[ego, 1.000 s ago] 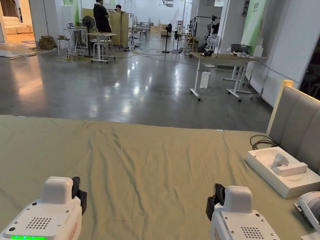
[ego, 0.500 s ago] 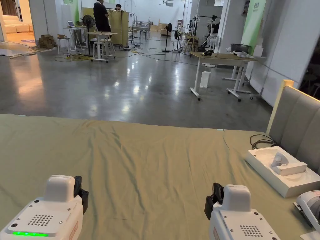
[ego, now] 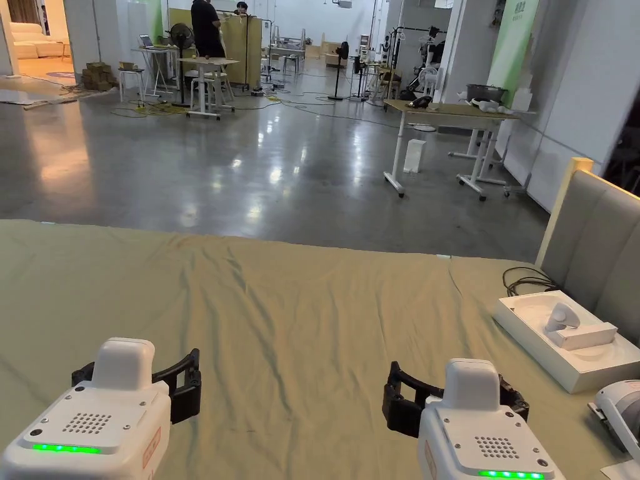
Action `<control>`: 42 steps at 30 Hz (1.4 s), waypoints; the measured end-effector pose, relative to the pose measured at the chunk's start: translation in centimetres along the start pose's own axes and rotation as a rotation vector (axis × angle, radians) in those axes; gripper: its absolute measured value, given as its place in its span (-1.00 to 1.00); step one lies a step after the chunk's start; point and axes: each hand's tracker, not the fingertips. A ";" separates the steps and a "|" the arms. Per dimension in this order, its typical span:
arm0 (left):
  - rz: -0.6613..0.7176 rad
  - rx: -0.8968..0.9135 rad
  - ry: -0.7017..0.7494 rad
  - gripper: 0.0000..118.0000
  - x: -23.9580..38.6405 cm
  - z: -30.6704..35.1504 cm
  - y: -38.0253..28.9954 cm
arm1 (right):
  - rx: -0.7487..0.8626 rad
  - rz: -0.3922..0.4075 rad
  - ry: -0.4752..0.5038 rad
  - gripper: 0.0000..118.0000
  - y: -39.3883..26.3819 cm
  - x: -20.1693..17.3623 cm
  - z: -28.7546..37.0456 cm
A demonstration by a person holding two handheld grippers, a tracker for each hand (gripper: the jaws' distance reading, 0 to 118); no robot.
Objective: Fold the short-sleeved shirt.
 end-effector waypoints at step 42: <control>0.009 0.040 -0.026 0.36 -0.4 0.4 1.3 | -0.100 -0.190 -0.033 0.97 2.7 -0.5 -0.6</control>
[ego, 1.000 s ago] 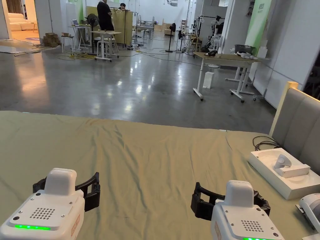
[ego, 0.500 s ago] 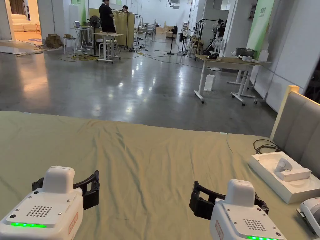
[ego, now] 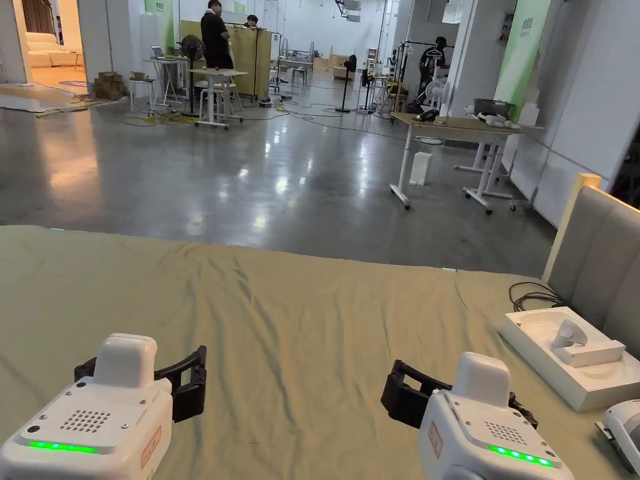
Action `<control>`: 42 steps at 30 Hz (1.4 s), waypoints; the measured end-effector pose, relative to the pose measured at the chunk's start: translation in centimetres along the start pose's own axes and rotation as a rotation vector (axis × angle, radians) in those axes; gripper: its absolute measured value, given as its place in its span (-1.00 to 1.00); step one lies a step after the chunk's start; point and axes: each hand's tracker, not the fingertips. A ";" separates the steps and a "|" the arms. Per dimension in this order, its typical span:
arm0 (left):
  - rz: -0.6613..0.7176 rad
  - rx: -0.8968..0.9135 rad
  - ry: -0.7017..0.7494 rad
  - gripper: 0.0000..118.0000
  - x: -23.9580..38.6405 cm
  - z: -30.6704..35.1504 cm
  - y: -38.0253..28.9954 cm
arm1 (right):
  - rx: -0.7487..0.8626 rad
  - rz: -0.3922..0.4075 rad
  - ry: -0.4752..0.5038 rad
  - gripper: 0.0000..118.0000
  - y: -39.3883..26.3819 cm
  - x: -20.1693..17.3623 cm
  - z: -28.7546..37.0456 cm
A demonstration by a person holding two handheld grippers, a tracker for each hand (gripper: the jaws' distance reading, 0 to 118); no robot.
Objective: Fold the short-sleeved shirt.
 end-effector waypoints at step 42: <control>-0.005 0.022 0.001 0.36 0.4 -0.6 -1.1 | 0.053 0.115 -0.028 0.94 -1.9 -0.6 0.0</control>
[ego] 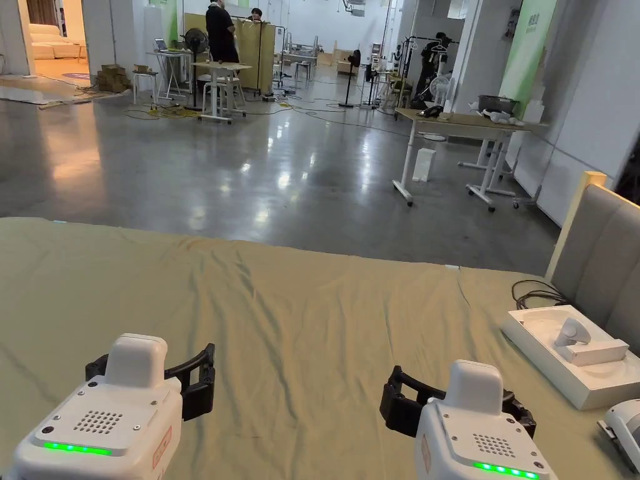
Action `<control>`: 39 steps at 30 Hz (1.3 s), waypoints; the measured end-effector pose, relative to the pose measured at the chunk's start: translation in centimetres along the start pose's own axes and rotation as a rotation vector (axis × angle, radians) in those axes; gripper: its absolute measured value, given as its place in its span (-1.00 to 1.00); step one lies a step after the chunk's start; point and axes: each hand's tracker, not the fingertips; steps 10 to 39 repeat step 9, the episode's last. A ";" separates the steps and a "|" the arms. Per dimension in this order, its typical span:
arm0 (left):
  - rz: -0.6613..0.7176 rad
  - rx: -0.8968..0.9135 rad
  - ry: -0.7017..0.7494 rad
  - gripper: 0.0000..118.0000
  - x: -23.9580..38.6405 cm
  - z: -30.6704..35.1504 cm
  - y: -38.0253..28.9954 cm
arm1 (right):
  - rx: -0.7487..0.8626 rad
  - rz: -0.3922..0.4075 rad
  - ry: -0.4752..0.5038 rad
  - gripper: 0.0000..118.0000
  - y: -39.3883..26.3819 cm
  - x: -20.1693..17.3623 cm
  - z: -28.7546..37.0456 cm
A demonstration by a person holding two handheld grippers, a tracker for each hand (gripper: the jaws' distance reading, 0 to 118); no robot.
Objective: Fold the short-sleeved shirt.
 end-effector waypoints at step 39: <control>0.020 0.018 -0.034 0.39 -0.1 0.0 0.0 | 0.000 -0.066 0.042 0.96 -0.2 1.0 -0.4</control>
